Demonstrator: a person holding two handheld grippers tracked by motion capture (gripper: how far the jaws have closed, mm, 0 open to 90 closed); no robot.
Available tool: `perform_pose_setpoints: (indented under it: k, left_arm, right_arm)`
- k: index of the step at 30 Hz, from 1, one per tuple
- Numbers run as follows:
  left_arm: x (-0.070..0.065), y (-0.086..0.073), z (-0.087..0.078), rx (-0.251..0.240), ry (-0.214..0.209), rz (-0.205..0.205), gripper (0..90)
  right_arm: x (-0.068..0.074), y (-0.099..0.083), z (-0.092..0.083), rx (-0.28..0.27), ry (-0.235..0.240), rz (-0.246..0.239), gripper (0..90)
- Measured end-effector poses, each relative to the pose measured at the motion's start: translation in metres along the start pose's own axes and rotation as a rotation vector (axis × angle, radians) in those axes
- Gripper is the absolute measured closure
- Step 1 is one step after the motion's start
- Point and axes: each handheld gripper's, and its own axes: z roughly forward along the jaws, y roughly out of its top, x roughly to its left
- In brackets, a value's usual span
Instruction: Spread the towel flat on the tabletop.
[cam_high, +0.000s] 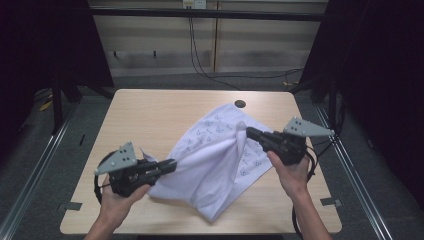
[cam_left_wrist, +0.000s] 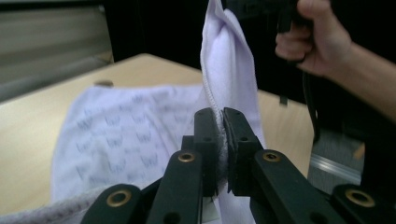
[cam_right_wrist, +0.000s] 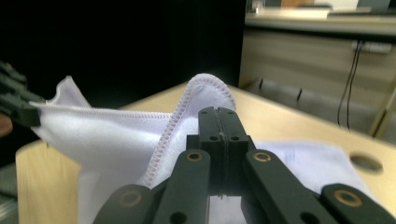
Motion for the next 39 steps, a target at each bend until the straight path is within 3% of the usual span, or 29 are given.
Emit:
perform_pose_setpoints:
  k: [1, 2, 3, 4, 5, 6, 8, 9, 10, 11, 12, 13, 15, 16, 17, 19, 21, 22, 23, 24, 26, 27, 28, 31, 32, 33, 36, 37, 39]
  left_arm:
    - [0.003, -0.02, 0.005, 0.078, 0.011, -0.018, 84.2]
    - [0.003, -0.02, 0.005, 0.078, 0.011, -0.018, 83.6]
    - [0.013, -0.044, 0.009, 0.137, -0.007, -0.088, 83.5]
    - [0.016, -0.056, 0.012, 0.175, -0.009, -0.108, 83.5]
    - [0.018, -0.066, 0.016, 0.228, -0.003, -0.117, 83.5]
    - [0.018, -0.066, 0.016, 0.228, -0.003, -0.117, 83.5]
    - [0.017, -0.082, 0.022, 0.321, -0.018, -0.129, 82.7]
    - [0.015, -0.088, 0.023, 0.356, -0.023, -0.125, 81.5]
    - [0.015, -0.092, 0.023, 0.377, -0.038, -0.137, 81.5]
    - [0.016, -0.096, 0.021, 0.381, -0.046, -0.153, 79.2]
    - [0.019, -0.096, 0.016, 0.355, -0.063, -0.158, 72.4]
    - [0.019, -0.096, 0.016, 0.355, -0.063, -0.158, 68.9]
    - [0.023, -0.09, 0.009, 0.304, -0.069, -0.155, 65.8]
    - [0.025, -0.084, 0.006, 0.271, -0.047, -0.152, 63.5]
    - [0.026, -0.078, 0.004, 0.248, -0.023, -0.155, 52.8]
    - [0.031, -0.068, 0.005, 0.214, 0.014, -0.159, 51.3]
    - [0.045, -0.061, 0.012, 0.182, 0.039, -0.169, 51.2]
    - [0.056, -0.06, 0.017, 0.187, 0.038, -0.182, 56.4]
    - [0.066, -0.061, 0.024, 0.206, 0.065, -0.195, 58.6]
    - [0.078, -0.065, 0.032, 0.245, 0.083, -0.209, 58.6]
    - [0.098, -0.075, 0.049, 0.286, 0.128, -0.279, 68.2]
    - [0.102, -0.078, 0.054, 0.31, 0.151, -0.269, 69.3]
    - [0.106, -0.085, 0.064, 0.383, 0.19, -0.239, 69.4]
    - [0.107, -0.097, 0.075, 0.459, 0.137, -0.239, 69.6]
    - [0.104, -0.099, 0.074, 0.45, 0.139, -0.215, 69.4]
    - [0.102, -0.098, 0.071, 0.473, 0.141, -0.216, 70.5]
    - [0.094, -0.1, 0.067, 0.471, 0.161, -0.195, 72.1]
    - [0.084, -0.105, 0.061, 0.456, 0.148, -0.204, 72.0]
    - [0.078, -0.106, 0.059, 0.458, 0.142, -0.189, 71.6]
  right_arm:
    - [0.004, -0.02, -0.007, 0.038, 0.014, 0.012, 89.7]
    - [0.006, -0.032, -0.009, 0.06, 0.038, 0.033, 89.7]
    - [0.008, -0.046, -0.01, 0.098, 0.041, 0.036, 89.7]
    - [0.011, -0.06, -0.009, 0.135, 0.045, 0.049, 89.7]
    - [0.014, -0.073, -0.008, 0.18, 0.065, 0.065, 89.6]
    - [0.018, -0.086, -0.006, 0.225, 0.065, 0.059, 89.6]
    - [0.026, -0.107, -0.005, 0.289, 0.104, 0.079, 89.2]
    - [0.03, -0.113, -0.005, 0.324, 0.126, 0.076, 88.5]
    - [0.03, -0.113, -0.005, 0.324, 0.126, 0.076, 88.5]
    - [0.035, -0.118, -0.005, 0.352, 0.159, 0.083, 87.3]
    - [0.043, -0.127, -0.008, 0.392, 0.206, 0.075, 83.0]
    - [0.043, -0.127, -0.008, 0.392, 0.206, 0.075, 83.0]
    - [0.045, -0.132, -0.012, 0.406, 0.204, 0.085, 73.1]
    - [0.043, -0.133, -0.013, 0.397, 0.193, 0.099, 68.7]
    - [0.034, -0.128, -0.016, 0.353, 0.168, 0.155, 60.6]
    - [0.031, -0.126, -0.016, 0.34, 0.151, 0.167, 60.0]
    - [0.021, -0.122, -0.011, 0.346, 0.085, 0.161, 60.7]
    - [0.013, -0.123, -0.002, 0.359, 0.053, 0.17, 63.4]
    - [0.009, -0.125, 0.004, 0.385, 0.023, 0.155, 64.6]
    - [0.009, -0.125, 0.004, 0.385, 0.023, 0.155, 64.6]
    - [0.001, -0.133, 0.02, 0.474, -0.036, 0.124, 67.0]
    - [-0.006, -0.139, 0.028, 0.515, -0.065, 0.155, 67.6]
    - [-0.014, -0.147, 0.037, 0.576, -0.121, 0.136, 67.5]
    - [-0.02, -0.148, 0.041, 0.582, -0.126, 0.132, 68.6]
    - [-0.023, -0.148, 0.044, 0.585, -0.128, 0.13, 68.8]
    - [-0.03, -0.147, 0.05, 0.572, -0.14, 0.138, 69.5]
    - [-0.041, -0.146, 0.056, 0.555, -0.14, 0.153, 71.9]
    - [-0.053, -0.144, 0.062, 0.553, -0.166, 0.164, 72.7]
    - [-0.058, -0.142, 0.067, 0.563, -0.177, 0.152, 72.5]
